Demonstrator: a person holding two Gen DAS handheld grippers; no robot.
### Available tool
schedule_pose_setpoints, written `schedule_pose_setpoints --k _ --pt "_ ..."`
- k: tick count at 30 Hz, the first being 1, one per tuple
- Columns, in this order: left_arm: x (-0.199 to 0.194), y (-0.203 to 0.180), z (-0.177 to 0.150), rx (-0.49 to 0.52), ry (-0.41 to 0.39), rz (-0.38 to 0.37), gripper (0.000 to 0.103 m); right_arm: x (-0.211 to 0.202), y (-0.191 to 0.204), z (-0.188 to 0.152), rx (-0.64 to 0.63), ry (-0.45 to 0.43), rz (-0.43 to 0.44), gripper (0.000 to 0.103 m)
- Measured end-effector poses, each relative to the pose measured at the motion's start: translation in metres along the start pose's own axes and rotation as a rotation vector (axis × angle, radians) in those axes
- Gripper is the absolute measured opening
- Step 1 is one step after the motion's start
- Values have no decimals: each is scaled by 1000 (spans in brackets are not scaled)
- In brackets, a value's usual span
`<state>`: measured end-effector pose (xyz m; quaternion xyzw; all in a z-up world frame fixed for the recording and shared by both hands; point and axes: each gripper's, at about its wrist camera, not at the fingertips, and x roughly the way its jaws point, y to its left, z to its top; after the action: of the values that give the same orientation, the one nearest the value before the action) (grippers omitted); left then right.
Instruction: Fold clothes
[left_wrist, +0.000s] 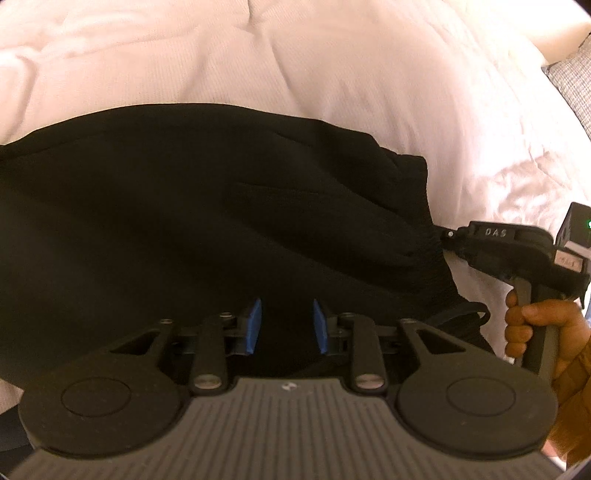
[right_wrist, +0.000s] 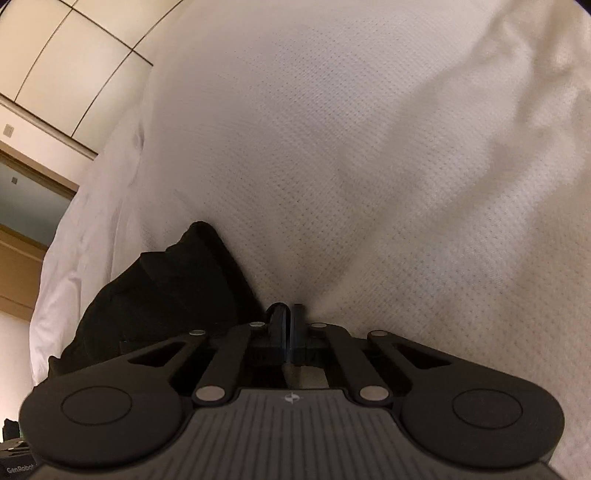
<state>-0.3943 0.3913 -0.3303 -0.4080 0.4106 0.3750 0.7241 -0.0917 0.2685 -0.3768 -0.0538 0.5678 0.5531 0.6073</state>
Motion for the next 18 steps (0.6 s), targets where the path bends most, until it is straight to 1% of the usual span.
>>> schedule_pose_setpoints --k 1,2,5,6,8,10,11,13,14,15,16,17,18 --pt "0 1 1 4 0 -1 25 -6 1 -1 -3 -24 1 3" --pt "0 1 2 9 1 -2 25 -11 2 -2 -5 -48 1 0" --pt "0 5 5 15 -4 2 25 -28 5 -4 -13 -120 3 0" --pt "-2 8 6 13 -8 4 26 -37 7 -6 -16 -156 8 0" --pt "-6 12 7 8 -16 8 26 -68 16 -12 -35 -289 41 0" --pt "-11 19 7 -4 -22 14 27 -101 30 -24 -114 -400 71 0" --pt "-13 23 6 -10 -24 18 28 -115 38 -31 -161 -429 90 1" --pt "-17 30 3 -23 -27 25 28 -128 57 -53 -294 -342 148 1" --pt "-20 34 0 -30 -28 27 28 -135 67 -64 -360 -298 177 12" --pt "-22 38 -3 -36 -29 32 28 -141 77 -75 -426 -253 205 17" --pt "-23 41 -5 -42 -30 36 28 -145 85 -87 -481 -192 223 41" --pt "-25 44 -8 -50 -30 38 28 -141 90 -104 -506 -89 209 52" --pt "-28 47 -11 -58 -31 41 28 -137 95 -120 -529 0 195 50"
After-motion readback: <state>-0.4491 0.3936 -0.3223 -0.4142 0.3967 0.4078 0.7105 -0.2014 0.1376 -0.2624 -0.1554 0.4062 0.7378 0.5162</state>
